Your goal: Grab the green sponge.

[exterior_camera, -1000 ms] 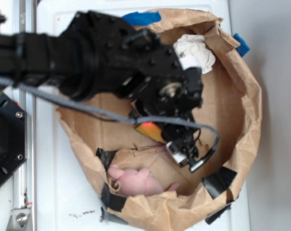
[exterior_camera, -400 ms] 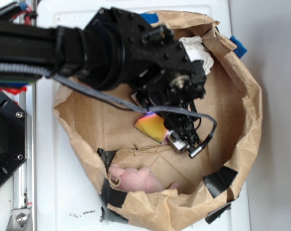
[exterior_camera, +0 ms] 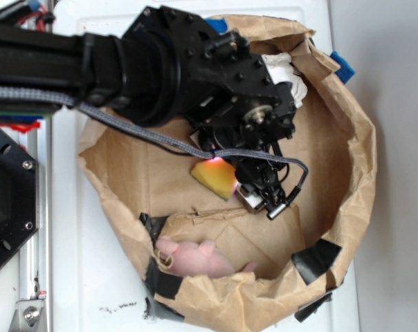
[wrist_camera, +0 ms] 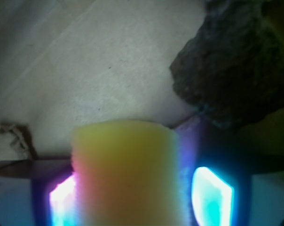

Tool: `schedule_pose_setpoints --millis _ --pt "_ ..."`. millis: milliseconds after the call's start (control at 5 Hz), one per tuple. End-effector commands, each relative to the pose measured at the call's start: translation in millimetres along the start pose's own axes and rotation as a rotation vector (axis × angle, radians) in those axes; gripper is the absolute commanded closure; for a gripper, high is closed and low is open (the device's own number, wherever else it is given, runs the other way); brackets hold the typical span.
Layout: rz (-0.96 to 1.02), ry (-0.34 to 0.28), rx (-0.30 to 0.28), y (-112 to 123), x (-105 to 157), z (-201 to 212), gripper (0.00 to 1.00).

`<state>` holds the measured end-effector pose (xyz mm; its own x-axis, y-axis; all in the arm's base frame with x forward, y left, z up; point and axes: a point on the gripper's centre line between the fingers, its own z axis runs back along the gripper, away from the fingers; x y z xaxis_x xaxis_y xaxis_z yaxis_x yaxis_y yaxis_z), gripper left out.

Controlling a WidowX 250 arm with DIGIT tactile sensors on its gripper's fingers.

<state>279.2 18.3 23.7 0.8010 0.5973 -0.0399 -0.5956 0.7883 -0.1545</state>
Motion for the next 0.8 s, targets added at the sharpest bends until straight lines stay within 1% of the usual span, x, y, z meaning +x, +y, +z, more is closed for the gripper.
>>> schedule_pose_setpoints --millis 0,200,400,600 --pt "-0.038 -0.046 -0.034 -1.8 4.7 17.0 1.0" --pt "-0.068 -0.047 -0.06 -8.4 -2.7 25.0 1.0" --pt "-0.222 0.002 -0.098 -19.4 -8.2 48.8 1.0" --pt "-0.4 0.044 -0.097 -31.2 -27.8 92.0 1.0"
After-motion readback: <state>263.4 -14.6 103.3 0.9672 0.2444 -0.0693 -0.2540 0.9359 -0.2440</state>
